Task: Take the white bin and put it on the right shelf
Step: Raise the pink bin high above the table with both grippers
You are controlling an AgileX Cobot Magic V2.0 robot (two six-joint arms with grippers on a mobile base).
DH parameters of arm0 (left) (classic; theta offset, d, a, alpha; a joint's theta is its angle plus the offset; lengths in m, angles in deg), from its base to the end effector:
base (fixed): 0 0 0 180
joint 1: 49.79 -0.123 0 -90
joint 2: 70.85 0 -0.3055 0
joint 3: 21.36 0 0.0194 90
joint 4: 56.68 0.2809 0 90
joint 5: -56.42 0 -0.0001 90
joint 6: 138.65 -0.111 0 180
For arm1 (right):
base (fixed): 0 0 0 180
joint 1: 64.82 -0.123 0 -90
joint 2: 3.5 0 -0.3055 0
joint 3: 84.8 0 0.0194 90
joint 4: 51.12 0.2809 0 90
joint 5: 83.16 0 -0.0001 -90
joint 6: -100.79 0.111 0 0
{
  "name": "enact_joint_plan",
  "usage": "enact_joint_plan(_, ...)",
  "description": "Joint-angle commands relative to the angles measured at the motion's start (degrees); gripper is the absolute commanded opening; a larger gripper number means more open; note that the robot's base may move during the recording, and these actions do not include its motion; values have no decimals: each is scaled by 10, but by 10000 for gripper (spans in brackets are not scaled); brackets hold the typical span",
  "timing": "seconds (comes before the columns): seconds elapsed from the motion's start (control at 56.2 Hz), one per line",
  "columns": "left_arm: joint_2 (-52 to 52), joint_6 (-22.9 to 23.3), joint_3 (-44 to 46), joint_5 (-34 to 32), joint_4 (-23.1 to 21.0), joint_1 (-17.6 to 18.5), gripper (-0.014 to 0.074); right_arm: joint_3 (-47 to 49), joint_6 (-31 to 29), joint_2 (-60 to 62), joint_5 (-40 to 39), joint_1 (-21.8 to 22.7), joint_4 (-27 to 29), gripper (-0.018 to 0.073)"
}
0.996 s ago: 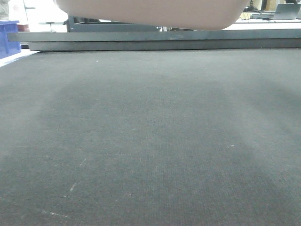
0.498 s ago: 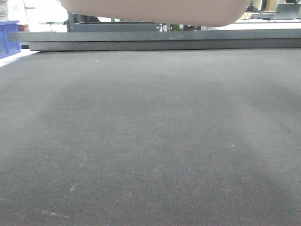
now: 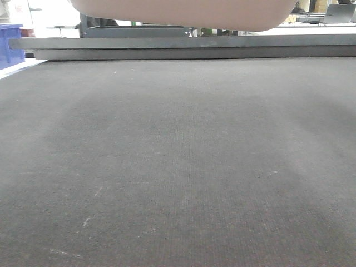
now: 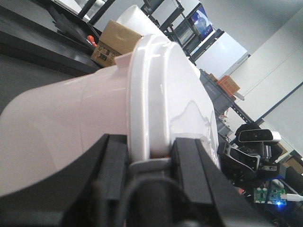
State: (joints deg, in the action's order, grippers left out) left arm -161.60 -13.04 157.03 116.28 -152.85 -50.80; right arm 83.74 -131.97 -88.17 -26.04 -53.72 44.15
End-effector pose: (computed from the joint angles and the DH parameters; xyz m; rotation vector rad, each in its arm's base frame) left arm 0.3431 -0.0895 0.4443 0.2574 1.6461 -1.3649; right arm 0.3257 0.0307 0.4186 -0.0062 1.6935 1.2298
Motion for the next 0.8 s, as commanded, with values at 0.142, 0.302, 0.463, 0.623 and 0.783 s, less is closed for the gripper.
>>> enact_joint_plan(0.142,23,-8,20,165,-32,33,-127,20,2,28,132,-20,62,69)
enact_joint_plan(0.302,23,-8,20,165,-32,33,-127,20,2,28,132,-20,62,69)
enact_joint_plan(0.463,23,-8,20,165,-32,33,-127,20,2,28,131,-20,62,69)
enact_joint_plan(0.623,23,-8,20,165,-32,33,-127,20,2,28,131,-20,62,69)
enact_joint_plan(0.783,23,-8,20,165,-32,33,-127,20,2,28,131,-20,62,69)
